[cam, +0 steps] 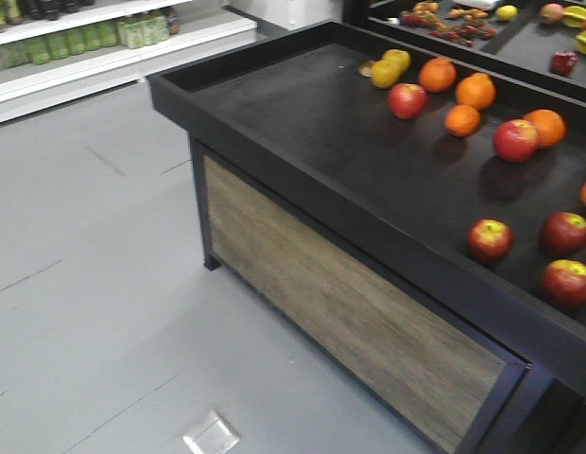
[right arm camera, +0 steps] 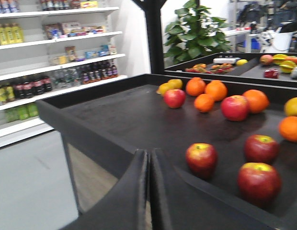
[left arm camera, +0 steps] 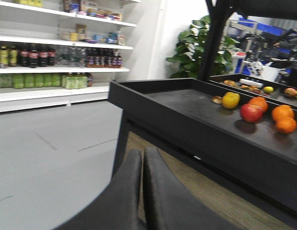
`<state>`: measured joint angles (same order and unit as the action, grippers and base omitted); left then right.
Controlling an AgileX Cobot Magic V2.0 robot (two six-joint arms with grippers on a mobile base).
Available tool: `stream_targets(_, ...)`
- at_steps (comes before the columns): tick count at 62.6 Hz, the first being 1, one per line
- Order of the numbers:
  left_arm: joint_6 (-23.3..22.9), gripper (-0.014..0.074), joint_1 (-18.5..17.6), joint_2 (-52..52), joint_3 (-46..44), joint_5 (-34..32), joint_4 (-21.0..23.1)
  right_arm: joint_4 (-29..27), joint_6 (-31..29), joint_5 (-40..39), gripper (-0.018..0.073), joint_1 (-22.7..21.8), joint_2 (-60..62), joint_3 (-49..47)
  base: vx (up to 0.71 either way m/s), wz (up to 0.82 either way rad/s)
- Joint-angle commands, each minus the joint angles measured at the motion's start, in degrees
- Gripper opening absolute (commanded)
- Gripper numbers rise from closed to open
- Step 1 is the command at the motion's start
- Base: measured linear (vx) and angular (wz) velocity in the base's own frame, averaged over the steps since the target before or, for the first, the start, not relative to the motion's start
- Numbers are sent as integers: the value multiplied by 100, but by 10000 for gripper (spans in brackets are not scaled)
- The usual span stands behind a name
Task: Pick three apples into basket with both arms
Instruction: 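Turn the base toward the fruit tables and the light-blue basket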
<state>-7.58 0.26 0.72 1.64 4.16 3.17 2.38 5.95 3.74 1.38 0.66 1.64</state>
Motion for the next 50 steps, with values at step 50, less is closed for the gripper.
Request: stream_targets(50, -52, -6, -14, 20, -145, -452, 10, 33, -39, -434, -5, -24, 68, 73, 2, -43)
